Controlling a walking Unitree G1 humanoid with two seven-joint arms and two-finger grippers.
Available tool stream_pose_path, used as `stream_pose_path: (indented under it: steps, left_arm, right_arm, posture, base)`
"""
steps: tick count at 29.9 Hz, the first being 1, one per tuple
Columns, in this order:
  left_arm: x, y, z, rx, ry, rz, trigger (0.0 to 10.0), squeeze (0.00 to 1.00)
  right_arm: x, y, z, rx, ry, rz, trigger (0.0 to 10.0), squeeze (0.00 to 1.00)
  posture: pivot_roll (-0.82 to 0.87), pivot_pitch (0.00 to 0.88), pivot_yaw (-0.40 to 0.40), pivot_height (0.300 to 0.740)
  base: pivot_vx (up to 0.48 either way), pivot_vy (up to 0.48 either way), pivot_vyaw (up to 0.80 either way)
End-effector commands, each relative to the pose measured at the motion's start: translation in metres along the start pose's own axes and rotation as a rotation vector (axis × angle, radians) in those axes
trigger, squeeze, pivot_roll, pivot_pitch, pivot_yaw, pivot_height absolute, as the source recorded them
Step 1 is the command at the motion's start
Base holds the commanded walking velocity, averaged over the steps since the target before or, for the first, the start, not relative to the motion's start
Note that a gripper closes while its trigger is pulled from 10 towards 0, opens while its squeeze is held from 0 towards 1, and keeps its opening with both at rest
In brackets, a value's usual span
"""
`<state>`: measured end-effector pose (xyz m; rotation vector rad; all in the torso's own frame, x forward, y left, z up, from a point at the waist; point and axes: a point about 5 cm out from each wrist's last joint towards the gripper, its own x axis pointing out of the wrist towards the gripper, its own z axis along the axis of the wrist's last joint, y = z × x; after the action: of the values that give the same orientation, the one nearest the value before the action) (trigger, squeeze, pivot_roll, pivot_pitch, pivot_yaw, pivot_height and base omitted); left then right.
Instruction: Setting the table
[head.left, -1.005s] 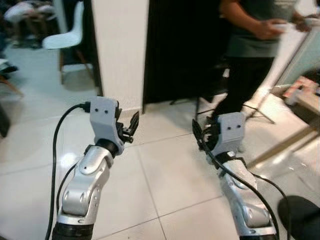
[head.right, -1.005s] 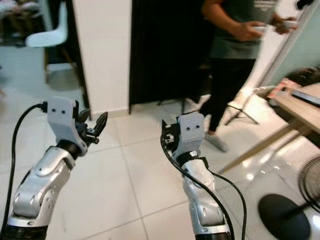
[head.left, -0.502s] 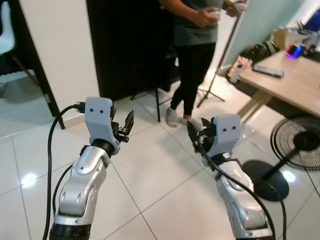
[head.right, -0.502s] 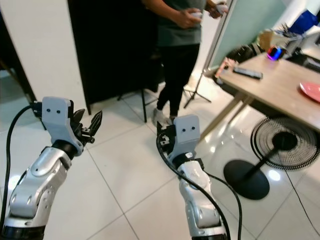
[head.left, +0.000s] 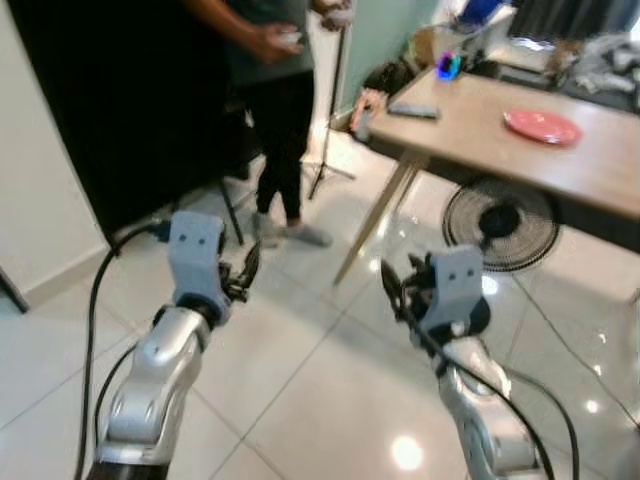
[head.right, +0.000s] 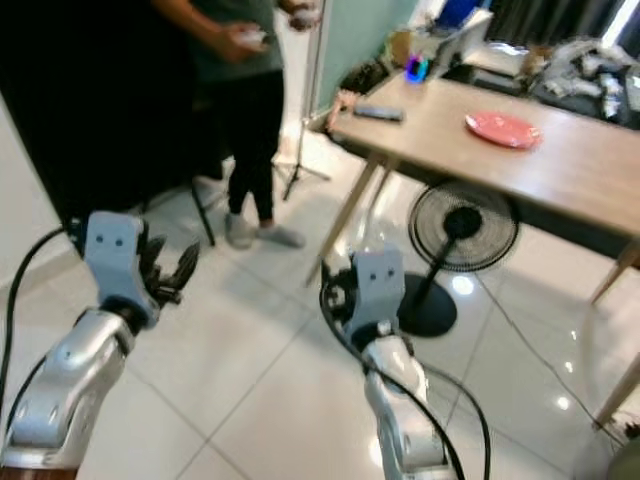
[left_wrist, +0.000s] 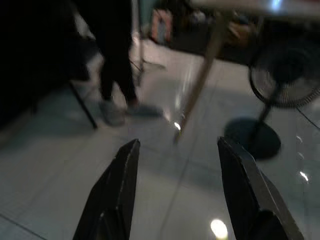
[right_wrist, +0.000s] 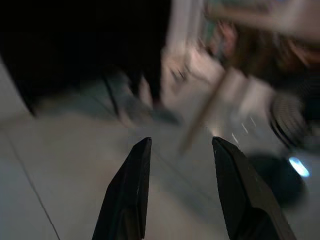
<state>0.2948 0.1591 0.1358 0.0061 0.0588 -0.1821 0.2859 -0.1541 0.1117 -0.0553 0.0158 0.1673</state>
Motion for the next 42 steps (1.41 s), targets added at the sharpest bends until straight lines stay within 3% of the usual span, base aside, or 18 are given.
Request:
stream_pose_path:
  steps: [1, 6, 8, 11, 16, 26, 33, 36, 39, 42]
  left_arm:
    - [-0.009, 0.004, -0.033, -0.026, 0.103, -0.001, 10.0, 0.0]
    - [-0.026, 0.006, -0.081, -0.026, 0.263, 0.002, 10.0, 0.0]
    - [-0.042, 0.009, -0.11, -0.021, 0.37, 0.015, 10.0, 0.0]
    - [-0.055, 0.012, -0.128, -0.049, 0.438, 0.038, 10.0, 0.0]
    - [-0.063, 0.016, -0.136, -0.097, 0.448, 0.082, 10.0, 0.0]
    - [-0.059, 0.016, -0.138, -0.054, 0.425, 0.051, 10.0, 0.0]
    - [-0.048, 0.024, -0.12, -0.028, 0.336, 0.095, 10.0, 0.0]
    - [-0.032, 0.034, -0.083, -0.039, 0.192, 0.141, 10.0, 0.0]
    - [-0.026, 0.037, -0.068, -0.037, 0.13, 0.151, 10.0, 0.0]
    - [-0.011, 0.037, -0.028, 0.046, -0.038, 0.156, 10.0, 0.0]
  right_arm:
    - [-0.01, -0.004, -0.03, -0.004, 0.097, 0.0, 10.0, 0.0]
    - [-0.028, -0.001, -0.072, -0.008, 0.249, 0.062, 10.0, 0.0]
    - [-0.043, 0.005, -0.095, 0.019, 0.341, 0.132, 10.0, 0.0]
    - [-0.055, 0.008, -0.111, 0.073, 0.401, 0.164, 10.0, 0.0]
    - [-0.059, 0.007, -0.117, 0.152, 0.405, 0.137, 10.0, 0.0]
    - [-0.05, 0.001, -0.112, 0.164, 0.341, 0.103, 10.0, 0.0]
    - [-0.038, -0.005, -0.094, 0.167, 0.258, 0.061, 10.0, 0.0]
    - [-0.024, -0.011, -0.062, 0.153, 0.12, 0.011, 10.0, 0.0]
    - [-0.018, -0.014, -0.048, 0.165, 0.062, -0.007, 10.0, 0.0]
    - [-0.003, -0.015, -0.01, 0.18, -0.083, -0.015, 10.0, 0.0]
  posture:
    - [-0.08, 0.01, 0.034, 0.74]
    - [-0.08, 0.008, 0.037, 0.74]
    - [-0.08, 0.009, 0.038, 0.74]
    - [-0.07, 0.012, 0.039, 0.74]
    - [-0.06, 0.014, 0.038, 0.74]
    - [-0.06, 0.012, 0.044, 0.74]
    - [-0.06, 0.012, 0.041, 0.74]
    - [-0.06, 0.014, 0.039, 0.74]
    - [-0.06, 0.015, 0.038, 0.74]
    - [-0.06, 0.013, 0.039, 0.74]
  base:
    - [0.0, 0.0, -0.8]
    - [0.0, 0.0, -0.8]
    - [0.0, 0.0, -0.8]
    - [0.0, 0.0, -0.8]
    - [0.0, 0.0, -0.8]
    - [0.0, 0.0, -0.8]
    - [0.0, 0.0, -0.8]
    - [0.0, 0.0, 0.0]
    - [0.0, 0.0, 0.0]
    - [0.0, 0.0, 0.0]
